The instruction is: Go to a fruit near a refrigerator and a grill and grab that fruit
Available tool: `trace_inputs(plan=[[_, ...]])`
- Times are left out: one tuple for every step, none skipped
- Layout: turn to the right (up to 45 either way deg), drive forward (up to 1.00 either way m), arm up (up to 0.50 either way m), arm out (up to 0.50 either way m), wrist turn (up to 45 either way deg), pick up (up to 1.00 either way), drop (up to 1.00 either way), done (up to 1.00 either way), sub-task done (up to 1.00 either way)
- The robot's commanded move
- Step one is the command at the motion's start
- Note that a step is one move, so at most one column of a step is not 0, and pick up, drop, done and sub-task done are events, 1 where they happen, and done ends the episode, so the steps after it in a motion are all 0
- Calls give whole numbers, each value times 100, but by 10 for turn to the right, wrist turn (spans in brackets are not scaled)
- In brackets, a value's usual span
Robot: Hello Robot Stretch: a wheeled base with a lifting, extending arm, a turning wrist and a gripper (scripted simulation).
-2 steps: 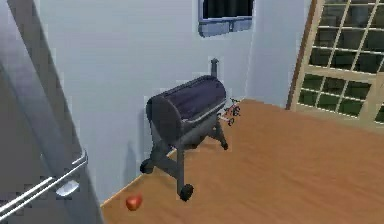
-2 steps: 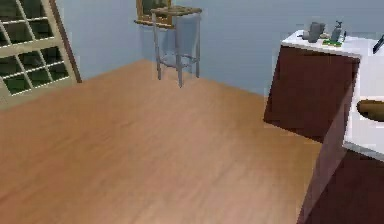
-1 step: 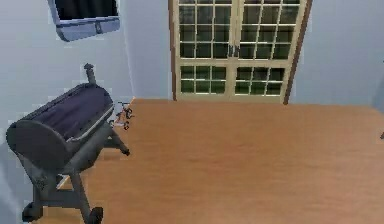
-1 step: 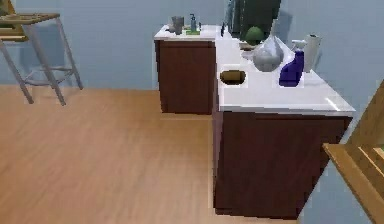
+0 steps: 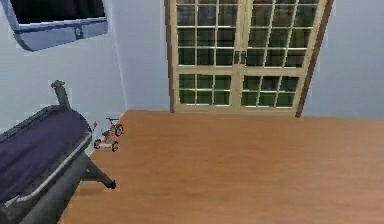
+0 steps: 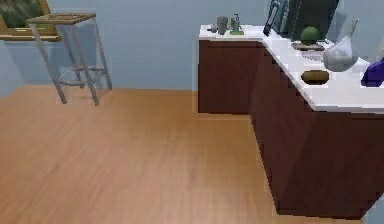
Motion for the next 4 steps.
trace_inputs(plan=[[-450, 0, 0, 0, 0, 0, 0, 0, 0], [-450, 0, 0, 0, 0, 0, 0, 0, 0], [-450, 0, 0, 0, 0, 0, 0, 0, 0], [-270, 0, 0, 0, 0, 0, 0, 0, 0]])
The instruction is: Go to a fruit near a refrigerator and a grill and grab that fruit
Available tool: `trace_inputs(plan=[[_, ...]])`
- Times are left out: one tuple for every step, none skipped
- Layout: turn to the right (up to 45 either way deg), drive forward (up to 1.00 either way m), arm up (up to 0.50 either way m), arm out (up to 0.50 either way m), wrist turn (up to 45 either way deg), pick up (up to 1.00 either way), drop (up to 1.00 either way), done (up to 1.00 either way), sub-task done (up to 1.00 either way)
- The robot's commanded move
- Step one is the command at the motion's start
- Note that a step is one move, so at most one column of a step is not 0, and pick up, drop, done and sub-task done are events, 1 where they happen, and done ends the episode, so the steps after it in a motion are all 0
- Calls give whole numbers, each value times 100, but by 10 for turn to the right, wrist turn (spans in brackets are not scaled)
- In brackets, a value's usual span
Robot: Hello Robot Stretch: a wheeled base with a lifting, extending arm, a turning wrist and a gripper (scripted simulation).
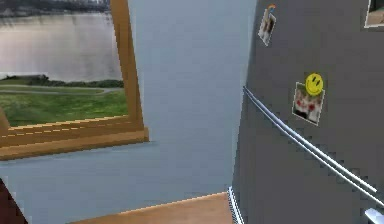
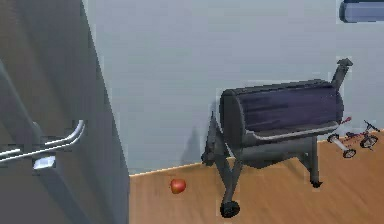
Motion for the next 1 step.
trace_inputs(plan=[[-30, 0, 0, 0, 0, 0, 0, 0, 0]])
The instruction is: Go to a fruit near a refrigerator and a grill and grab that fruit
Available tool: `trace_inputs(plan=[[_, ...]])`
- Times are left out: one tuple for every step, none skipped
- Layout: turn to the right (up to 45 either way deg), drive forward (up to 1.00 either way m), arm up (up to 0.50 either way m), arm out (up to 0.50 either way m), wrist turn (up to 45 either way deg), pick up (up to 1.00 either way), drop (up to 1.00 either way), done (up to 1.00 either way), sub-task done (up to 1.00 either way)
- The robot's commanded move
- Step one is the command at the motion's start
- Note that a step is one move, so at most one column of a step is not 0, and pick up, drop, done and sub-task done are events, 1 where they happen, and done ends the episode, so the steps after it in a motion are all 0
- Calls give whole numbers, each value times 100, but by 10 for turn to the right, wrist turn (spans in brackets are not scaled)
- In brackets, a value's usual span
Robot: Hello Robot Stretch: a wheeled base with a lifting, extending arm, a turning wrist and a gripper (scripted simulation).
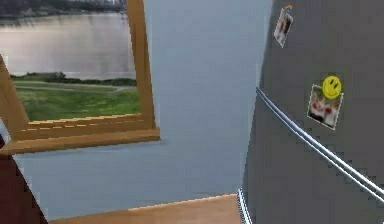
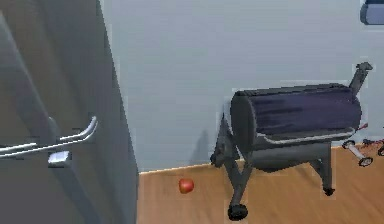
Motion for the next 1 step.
trace_inputs(plan=[[450, 0, 0, 0, 0, 0, 0, 0, 0]])
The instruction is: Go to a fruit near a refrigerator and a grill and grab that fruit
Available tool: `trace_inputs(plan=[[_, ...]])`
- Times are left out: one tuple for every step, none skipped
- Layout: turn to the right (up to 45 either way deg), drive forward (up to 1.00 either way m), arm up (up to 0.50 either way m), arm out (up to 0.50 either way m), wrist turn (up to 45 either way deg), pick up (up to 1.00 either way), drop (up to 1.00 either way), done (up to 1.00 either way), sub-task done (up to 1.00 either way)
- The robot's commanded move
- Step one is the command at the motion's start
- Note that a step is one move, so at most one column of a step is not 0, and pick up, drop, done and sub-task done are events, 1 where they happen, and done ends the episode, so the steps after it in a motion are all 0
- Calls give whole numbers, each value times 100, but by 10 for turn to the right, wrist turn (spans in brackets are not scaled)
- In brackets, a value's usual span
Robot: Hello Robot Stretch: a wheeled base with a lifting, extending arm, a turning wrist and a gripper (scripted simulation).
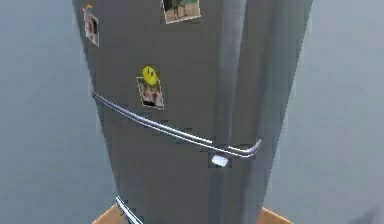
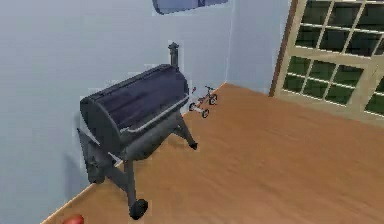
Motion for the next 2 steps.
trace_inputs(plan=[[420, 0, 0, 0, 0, 0, 0, 0, 0], [0, 45, 0, 0, 0, 0, 0, 0, 0]])
